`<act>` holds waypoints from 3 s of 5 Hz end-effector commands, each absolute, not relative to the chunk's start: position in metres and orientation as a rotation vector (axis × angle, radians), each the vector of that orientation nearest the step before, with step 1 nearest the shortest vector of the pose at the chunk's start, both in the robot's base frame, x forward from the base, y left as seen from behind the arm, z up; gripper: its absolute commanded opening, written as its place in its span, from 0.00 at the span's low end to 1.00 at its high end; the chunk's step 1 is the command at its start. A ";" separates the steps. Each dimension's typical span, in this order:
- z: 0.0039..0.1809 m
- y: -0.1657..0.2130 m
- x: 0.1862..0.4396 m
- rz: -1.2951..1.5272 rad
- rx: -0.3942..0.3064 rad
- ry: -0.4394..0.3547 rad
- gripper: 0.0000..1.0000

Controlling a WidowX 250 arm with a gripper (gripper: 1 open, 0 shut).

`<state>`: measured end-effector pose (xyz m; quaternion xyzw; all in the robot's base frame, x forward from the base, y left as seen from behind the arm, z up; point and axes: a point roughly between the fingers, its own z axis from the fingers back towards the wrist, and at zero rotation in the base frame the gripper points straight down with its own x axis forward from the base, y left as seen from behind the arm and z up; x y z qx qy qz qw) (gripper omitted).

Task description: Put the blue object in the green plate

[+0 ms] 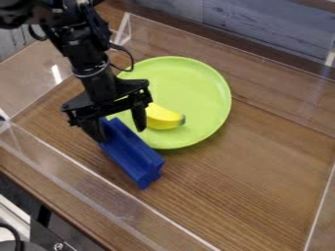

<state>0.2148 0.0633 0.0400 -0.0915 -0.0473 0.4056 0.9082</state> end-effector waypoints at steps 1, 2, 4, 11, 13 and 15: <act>0.012 0.059 0.203 0.811 -0.185 -0.019 1.00; 0.016 0.062 0.211 0.810 -0.190 -0.026 1.00; 0.024 0.074 0.214 0.818 -0.178 -0.030 0.00; 0.065 0.087 0.181 0.817 -0.156 -0.030 0.00; 0.076 0.088 0.201 0.819 -0.170 -0.034 0.00; 0.080 0.103 0.206 1.044 -0.175 -0.061 0.00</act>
